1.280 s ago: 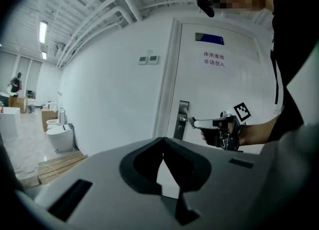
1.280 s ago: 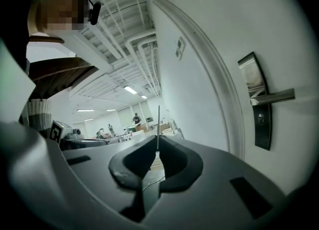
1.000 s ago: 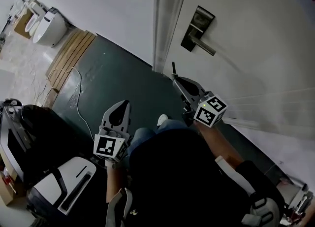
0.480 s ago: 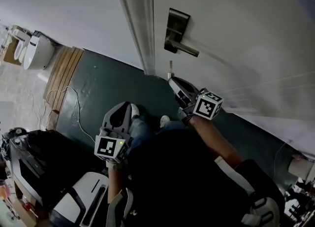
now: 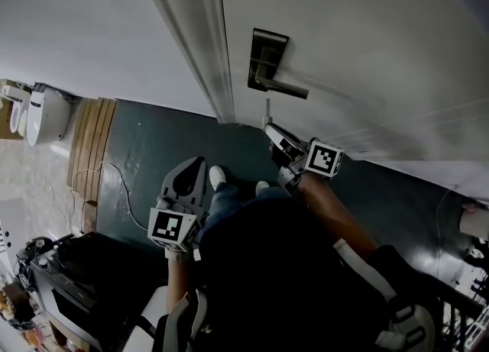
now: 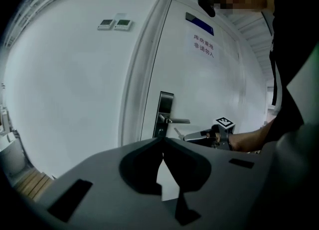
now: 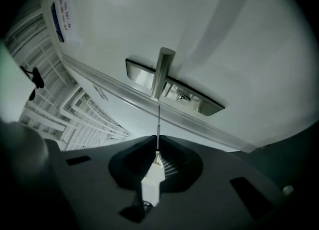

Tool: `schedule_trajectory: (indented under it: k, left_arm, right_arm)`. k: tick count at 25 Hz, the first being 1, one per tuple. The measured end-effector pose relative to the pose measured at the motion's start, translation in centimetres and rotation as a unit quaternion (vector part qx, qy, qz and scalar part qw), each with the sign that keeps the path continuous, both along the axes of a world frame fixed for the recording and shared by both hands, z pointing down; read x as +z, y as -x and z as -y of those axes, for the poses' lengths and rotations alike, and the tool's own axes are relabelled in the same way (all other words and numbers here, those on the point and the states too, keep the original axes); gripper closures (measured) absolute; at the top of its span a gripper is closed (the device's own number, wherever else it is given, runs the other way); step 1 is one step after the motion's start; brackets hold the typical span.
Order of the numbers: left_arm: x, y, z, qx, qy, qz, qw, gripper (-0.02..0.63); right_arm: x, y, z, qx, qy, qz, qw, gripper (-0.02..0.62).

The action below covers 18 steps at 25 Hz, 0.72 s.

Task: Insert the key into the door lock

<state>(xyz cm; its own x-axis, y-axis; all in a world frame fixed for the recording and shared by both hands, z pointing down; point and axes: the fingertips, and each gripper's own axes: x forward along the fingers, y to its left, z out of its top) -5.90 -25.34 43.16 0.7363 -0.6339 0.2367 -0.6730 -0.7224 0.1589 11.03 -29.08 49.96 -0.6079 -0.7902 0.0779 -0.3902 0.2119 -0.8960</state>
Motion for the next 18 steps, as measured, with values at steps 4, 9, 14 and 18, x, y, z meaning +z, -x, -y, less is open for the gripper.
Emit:
schedule_trajectory:
  k: [4, 9, 14, 18]
  left_arm:
    - [0.4, 0.6, 2.4, 0.030, -0.009, -0.007, 0.9995, 0.597]
    - [0.6, 0.9, 4.7, 0.062, 0.009, -0.004, 0.9981, 0.597]
    - [1.0, 1.5, 6.9, 0.088, -0.005, -0.009, 0.9961, 0.597]
    - [1.2, 2.0, 8.2, 0.101, -0.002, -0.010, 0.9948, 0.597]
  right_arm:
    - [0.9, 0.3, 1.3, 0.027, 0.015, 0.025, 0.999, 0.563]
    - [2.5, 0.4, 2.8, 0.059, 0.043, 0.045, 0.996, 0.563]
    - [3.4, 0.7, 4.2, 0.086, 0.059, 0.067, 0.992, 0.563]
    - [3.8, 1.0, 5.1, 0.105, 0.065, 0.084, 0.989, 0.563]
